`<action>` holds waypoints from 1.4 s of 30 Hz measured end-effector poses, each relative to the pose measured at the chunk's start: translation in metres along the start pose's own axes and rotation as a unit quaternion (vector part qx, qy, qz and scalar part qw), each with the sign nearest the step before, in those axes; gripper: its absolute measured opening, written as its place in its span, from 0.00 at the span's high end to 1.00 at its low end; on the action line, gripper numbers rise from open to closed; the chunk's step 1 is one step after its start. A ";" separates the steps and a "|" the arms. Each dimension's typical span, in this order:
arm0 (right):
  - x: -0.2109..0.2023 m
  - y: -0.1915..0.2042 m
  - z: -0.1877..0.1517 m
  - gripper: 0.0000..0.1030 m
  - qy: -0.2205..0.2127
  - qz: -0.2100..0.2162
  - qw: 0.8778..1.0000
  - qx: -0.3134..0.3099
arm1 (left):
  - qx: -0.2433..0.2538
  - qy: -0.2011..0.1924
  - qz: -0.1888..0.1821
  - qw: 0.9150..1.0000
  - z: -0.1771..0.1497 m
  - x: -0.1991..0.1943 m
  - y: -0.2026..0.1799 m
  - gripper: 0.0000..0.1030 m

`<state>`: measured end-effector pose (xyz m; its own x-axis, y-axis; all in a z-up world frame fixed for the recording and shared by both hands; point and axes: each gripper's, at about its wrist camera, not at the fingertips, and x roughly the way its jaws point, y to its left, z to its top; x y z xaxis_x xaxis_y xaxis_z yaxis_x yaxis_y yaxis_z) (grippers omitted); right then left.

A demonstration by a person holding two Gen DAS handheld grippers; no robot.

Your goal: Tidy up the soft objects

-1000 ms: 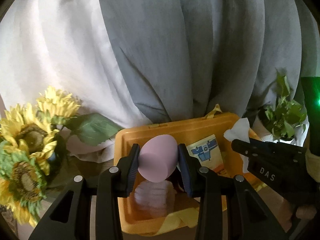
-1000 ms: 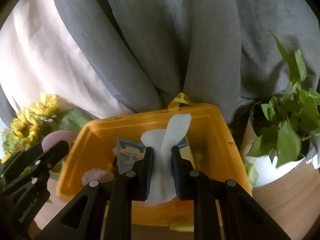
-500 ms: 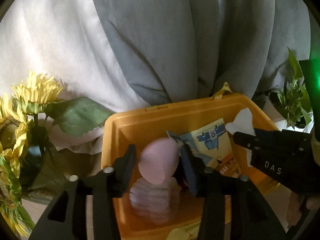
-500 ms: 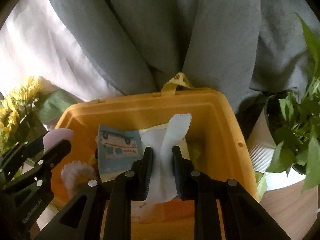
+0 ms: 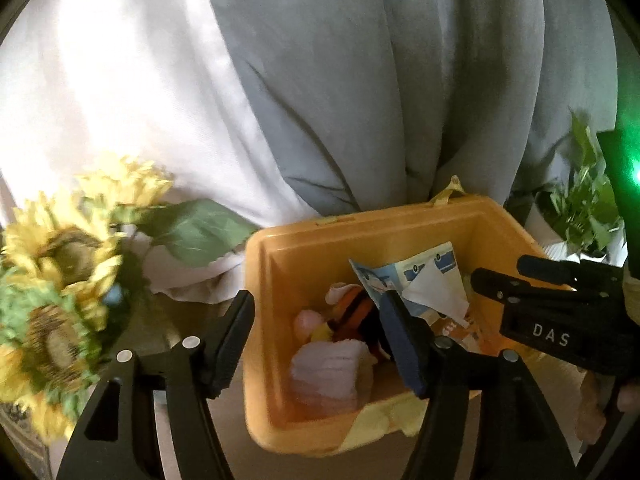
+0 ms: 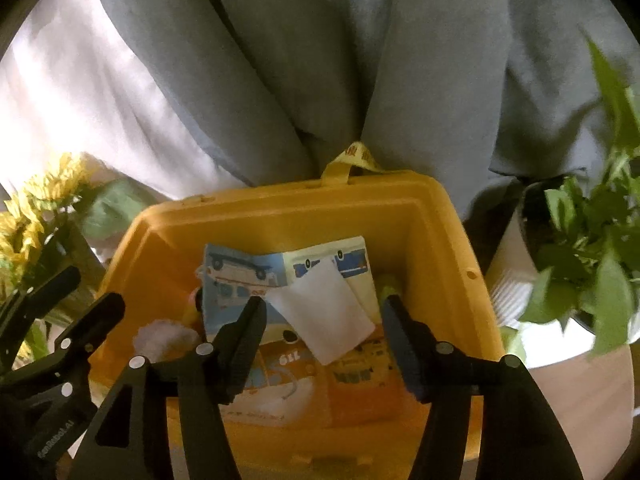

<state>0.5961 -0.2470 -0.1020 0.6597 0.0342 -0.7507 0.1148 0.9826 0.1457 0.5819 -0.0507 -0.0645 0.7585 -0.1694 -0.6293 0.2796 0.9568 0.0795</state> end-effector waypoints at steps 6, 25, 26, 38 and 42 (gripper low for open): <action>-0.048 0.007 -0.012 0.40 -0.028 -0.001 1.000 0.007 | -0.011 -0.025 0.016 1.000 -0.004 -0.044 0.001 0.31; -0.199 0.022 -0.093 0.27 -0.145 -0.003 0.989 0.001 | -0.045 -0.099 0.068 0.992 -0.063 -0.189 -0.011 0.19; -0.207 0.024 -0.099 0.27 -0.147 -0.002 0.989 -0.002 | -0.044 -0.102 0.069 0.991 -0.065 -0.195 -0.012 0.19; -0.273 0.048 -0.162 0.27 -0.187 -0.034 0.982 -0.014 | -0.043 -0.121 0.065 0.990 -0.117 -0.264 -0.008 0.15; -0.295 0.057 -0.187 0.27 -0.193 -0.036 0.980 -0.015 | -0.035 -0.124 0.061 0.990 -0.137 -0.291 -0.008 0.14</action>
<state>0.2692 -0.1675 0.0077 0.8830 -0.1022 -0.4582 0.1543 0.9850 0.0778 0.2782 0.0234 0.0119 0.9075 -0.0955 -0.4091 0.1419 0.9863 0.0845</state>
